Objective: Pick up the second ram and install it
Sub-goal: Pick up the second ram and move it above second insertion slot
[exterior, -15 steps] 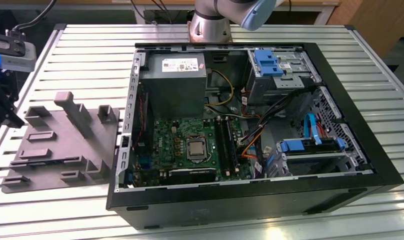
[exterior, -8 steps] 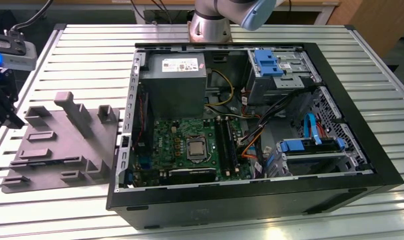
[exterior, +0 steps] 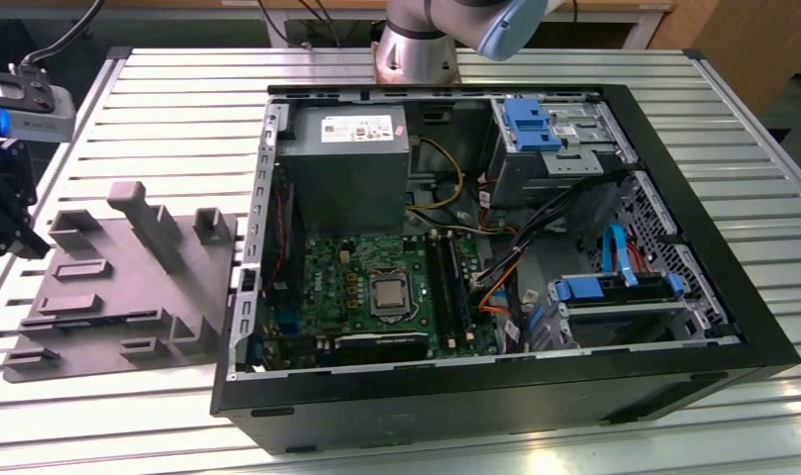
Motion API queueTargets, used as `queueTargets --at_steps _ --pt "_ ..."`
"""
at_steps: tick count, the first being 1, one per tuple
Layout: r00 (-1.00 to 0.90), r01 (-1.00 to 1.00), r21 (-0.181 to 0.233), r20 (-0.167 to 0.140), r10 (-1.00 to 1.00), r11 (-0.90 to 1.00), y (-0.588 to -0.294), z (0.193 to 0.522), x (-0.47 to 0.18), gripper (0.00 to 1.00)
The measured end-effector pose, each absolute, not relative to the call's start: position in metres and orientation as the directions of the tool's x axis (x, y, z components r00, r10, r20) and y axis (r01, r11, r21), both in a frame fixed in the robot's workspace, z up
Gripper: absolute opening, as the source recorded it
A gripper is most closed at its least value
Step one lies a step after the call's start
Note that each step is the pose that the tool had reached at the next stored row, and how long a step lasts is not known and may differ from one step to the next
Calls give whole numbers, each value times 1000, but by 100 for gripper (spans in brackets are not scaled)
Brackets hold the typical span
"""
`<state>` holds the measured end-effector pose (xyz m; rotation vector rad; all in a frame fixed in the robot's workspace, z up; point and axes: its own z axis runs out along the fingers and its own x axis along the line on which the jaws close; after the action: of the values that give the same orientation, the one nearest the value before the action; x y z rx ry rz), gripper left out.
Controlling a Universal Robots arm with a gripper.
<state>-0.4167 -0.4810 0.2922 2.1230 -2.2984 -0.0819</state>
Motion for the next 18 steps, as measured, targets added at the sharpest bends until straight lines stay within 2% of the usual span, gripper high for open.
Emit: queueTargets --at_steps 18 --pt "-80 -996 46 -27 -996 79 -486 285 -417 11"
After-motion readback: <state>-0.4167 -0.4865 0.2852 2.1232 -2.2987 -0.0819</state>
